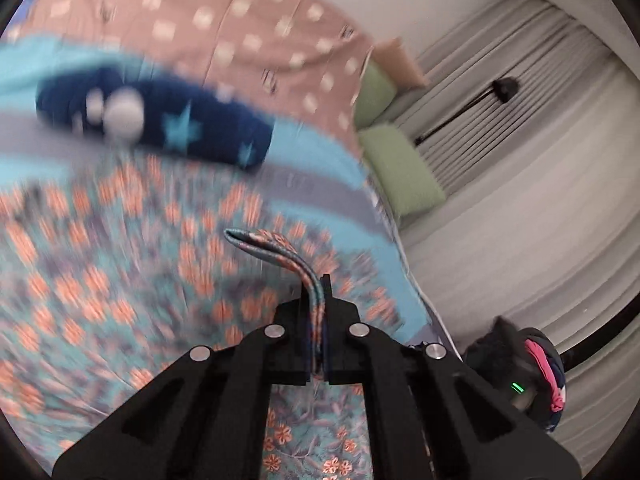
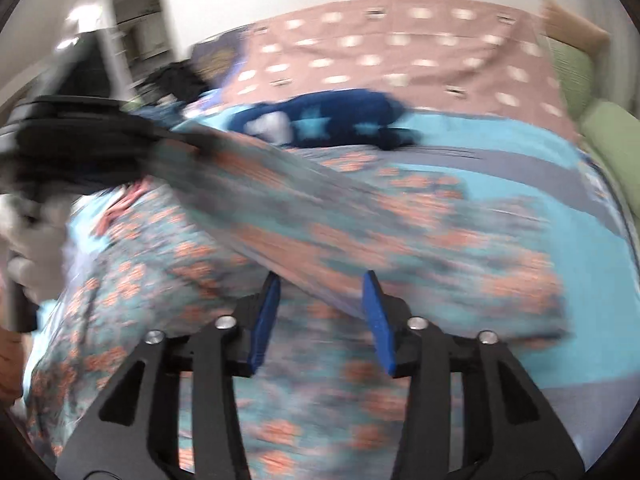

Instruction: Fold small clothes

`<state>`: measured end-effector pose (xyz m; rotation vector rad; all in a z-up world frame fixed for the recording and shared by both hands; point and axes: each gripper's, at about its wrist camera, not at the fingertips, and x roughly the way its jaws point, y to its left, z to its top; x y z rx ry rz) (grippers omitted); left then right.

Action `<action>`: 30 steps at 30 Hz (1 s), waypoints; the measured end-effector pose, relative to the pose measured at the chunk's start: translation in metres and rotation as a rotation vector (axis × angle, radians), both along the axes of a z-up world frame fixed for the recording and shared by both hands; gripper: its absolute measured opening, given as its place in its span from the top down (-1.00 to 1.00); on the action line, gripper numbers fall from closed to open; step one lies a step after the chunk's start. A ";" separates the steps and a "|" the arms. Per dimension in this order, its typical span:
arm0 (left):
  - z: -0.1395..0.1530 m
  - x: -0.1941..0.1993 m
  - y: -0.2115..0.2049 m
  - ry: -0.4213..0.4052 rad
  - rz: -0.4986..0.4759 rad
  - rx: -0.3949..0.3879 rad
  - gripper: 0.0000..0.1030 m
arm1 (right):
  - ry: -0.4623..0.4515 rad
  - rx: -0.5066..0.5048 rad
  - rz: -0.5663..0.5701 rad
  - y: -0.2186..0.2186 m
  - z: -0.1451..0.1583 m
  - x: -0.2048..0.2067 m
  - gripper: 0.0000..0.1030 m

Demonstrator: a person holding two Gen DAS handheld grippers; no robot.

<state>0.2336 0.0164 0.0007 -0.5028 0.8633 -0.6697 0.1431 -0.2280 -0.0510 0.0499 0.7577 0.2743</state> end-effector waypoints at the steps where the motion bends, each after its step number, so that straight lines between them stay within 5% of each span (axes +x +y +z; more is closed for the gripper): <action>1: 0.013 -0.002 0.007 -0.033 0.011 0.005 0.94 | 0.002 -0.011 -0.066 -0.013 0.001 0.001 -0.37; 5: 0.041 -0.013 0.037 -0.117 0.076 0.058 0.94 | 0.021 -0.061 -0.321 -0.063 -0.006 0.001 -0.49; 10: 0.033 -0.015 0.077 -0.100 0.166 0.098 0.94 | 0.153 -0.008 -0.276 -0.068 -0.033 0.008 -0.49; 18: 0.018 -0.021 0.115 -0.053 0.223 0.110 0.94 | 0.103 -0.148 -0.265 -0.050 -0.032 0.009 -0.49; 21: 0.001 -0.022 0.118 -0.037 0.244 0.200 0.94 | 0.053 -0.296 -0.367 -0.049 -0.033 0.003 -0.52; 24: -0.030 -0.018 0.128 0.011 0.299 0.320 0.94 | 0.041 -0.351 -0.350 -0.044 -0.034 -0.004 -0.54; 30: -0.095 -0.014 0.159 0.185 0.327 0.279 0.94 | 0.083 -0.093 -0.153 -0.058 -0.020 -0.010 -0.55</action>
